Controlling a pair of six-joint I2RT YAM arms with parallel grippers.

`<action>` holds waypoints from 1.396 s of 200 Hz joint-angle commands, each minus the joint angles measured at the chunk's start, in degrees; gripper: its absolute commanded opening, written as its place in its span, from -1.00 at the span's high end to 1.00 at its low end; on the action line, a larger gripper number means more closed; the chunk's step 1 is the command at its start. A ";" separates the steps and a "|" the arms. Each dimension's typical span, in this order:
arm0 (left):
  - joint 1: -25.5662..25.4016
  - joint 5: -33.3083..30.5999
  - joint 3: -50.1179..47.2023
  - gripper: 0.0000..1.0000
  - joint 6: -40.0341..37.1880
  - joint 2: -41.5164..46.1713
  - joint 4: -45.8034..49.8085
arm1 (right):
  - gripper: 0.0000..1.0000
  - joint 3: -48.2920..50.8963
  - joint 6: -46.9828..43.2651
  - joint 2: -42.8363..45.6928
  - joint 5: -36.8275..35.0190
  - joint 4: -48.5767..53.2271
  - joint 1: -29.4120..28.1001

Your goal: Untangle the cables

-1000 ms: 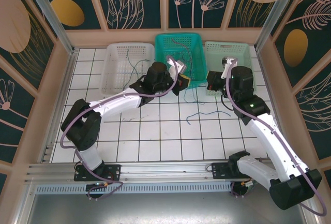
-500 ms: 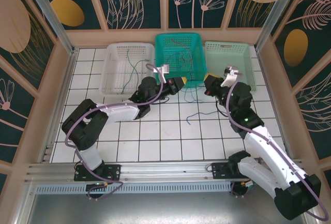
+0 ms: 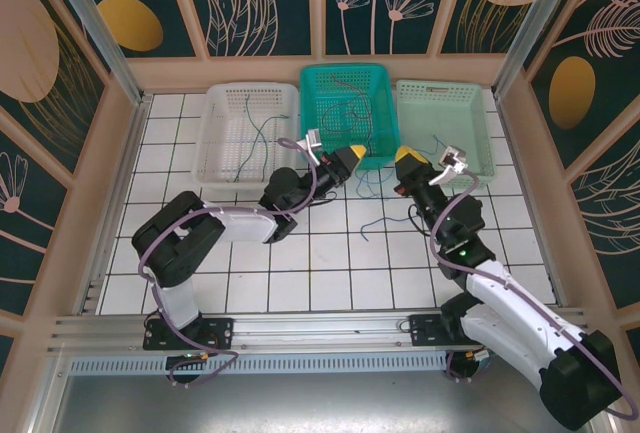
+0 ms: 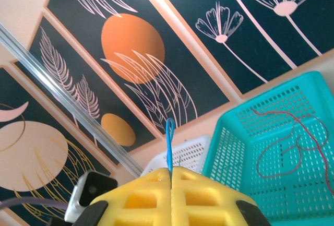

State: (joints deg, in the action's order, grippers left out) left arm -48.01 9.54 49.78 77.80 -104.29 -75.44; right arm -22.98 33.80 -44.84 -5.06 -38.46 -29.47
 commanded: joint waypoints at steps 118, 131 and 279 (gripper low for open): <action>-6.00 -7.65 -7.74 0.98 17.22 -6.25 -15.68 | 1.00 3.63 -3.92 6.17 2.55 3.04 -1.55; -6.46 -7.36 -7.12 0.97 19.77 -7.81 -16.05 | 1.00 3.65 -4.98 5.97 1.85 3.21 -3.23; -8.38 3.66 2.77 0.47 30.34 -16.37 -15.75 | 1.00 -2.37 -18.43 4.19 3.96 8.63 -7.53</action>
State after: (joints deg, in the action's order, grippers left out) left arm -56.05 9.52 51.46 107.20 -119.59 -89.73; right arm -21.34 18.61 -40.71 -3.33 -33.32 -36.51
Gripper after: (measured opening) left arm 0.187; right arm 0.048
